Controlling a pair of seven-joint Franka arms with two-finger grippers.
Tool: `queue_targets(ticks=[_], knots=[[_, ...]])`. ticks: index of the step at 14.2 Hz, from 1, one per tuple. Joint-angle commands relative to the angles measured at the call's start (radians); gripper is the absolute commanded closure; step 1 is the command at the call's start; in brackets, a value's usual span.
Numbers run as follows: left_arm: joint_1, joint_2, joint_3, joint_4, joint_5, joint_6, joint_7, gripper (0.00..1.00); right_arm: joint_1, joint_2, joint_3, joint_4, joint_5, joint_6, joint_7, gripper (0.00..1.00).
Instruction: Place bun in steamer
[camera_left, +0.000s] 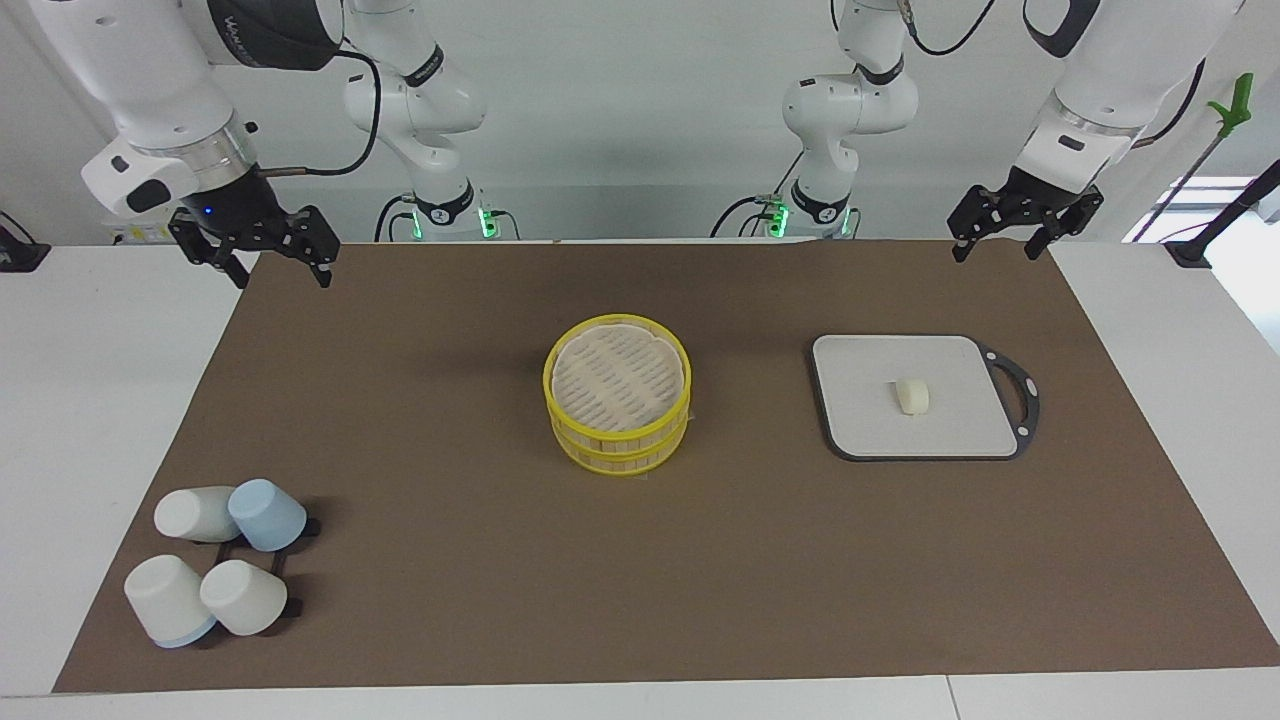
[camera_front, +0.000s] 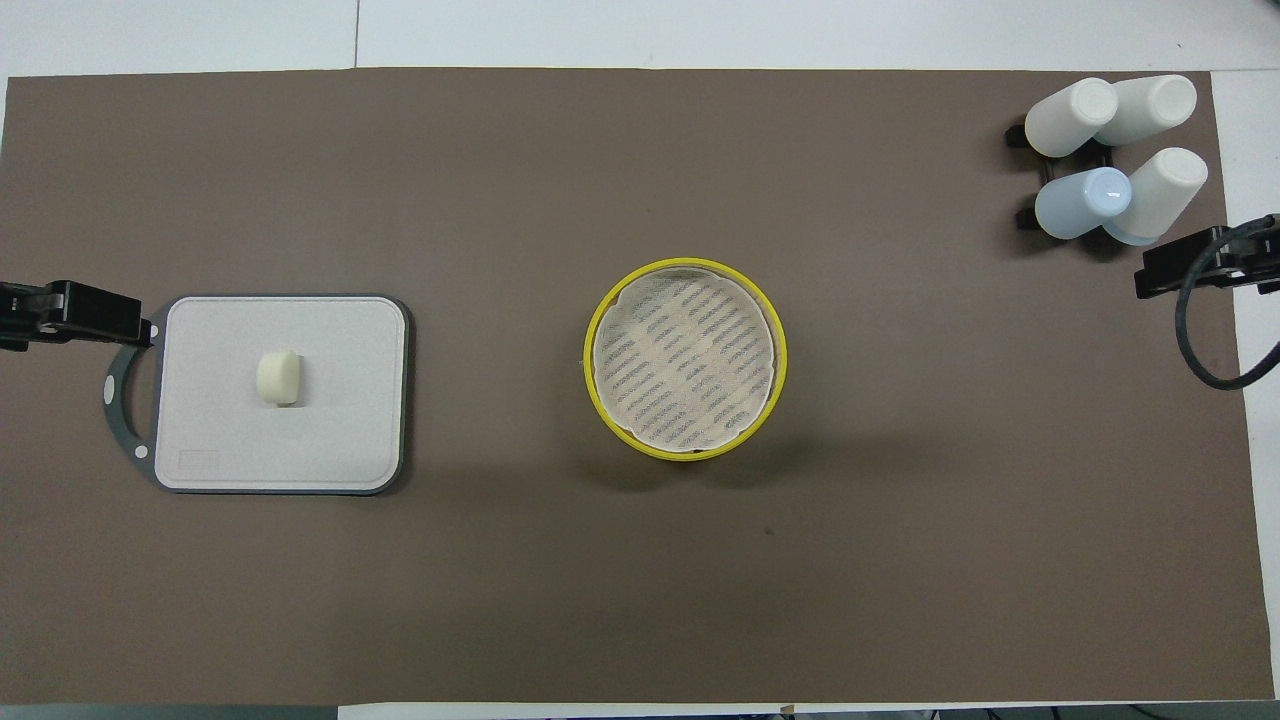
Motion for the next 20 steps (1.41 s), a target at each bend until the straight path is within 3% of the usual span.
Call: queue_targets(ticks=[1,4,5,7,9,11,14,16,18,20], knots=[[0.003,-0.018,0.001,-0.026,0.016,0.02,0.015,0.0,-0.005,0.001,0.002,0.005,-0.008,0.002,-0.026,0.0],[0.003,-0.018,0.001,-0.024,0.016,0.02,0.015,0.0,-0.002,0.032,0.04,0.018,0.02,-0.004,-0.018,0.0],[0.003,-0.018,0.001,-0.024,0.016,0.02,0.015,0.0,0.0,0.071,0.114,0.044,0.035,-0.007,0.023,0.0],[0.003,-0.018,0.001,-0.026,0.016,0.021,0.015,0.0,0.027,0.157,0.236,0.169,0.029,-0.037,0.28,0.0],[0.004,-0.028,0.004,-0.056,0.016,0.044,0.016,0.0,0.206,0.281,0.241,0.299,-0.017,-0.034,0.376,0.0],[0.018,-0.045,0.011,-0.183,0.015,0.153,0.022,0.0,0.364,0.393,0.23,0.373,-0.086,0.045,0.518,0.0],[0.074,-0.033,0.011,-0.407,0.015,0.412,0.033,0.0,0.481,0.479,0.23,0.368,-0.097,0.176,0.66,0.0],[0.087,0.02,0.011,-0.524,0.015,0.596,0.048,0.0,0.538,0.51,0.232,0.332,-0.169,0.209,0.681,0.0],[0.079,0.074,0.01,-0.599,0.015,0.74,0.044,0.0,0.532,0.489,0.232,0.204,-0.169,0.31,0.683,0.0],[0.073,0.108,0.01,-0.628,0.015,0.799,0.041,0.0,0.53,0.458,0.233,0.101,-0.167,0.398,0.692,0.0]])
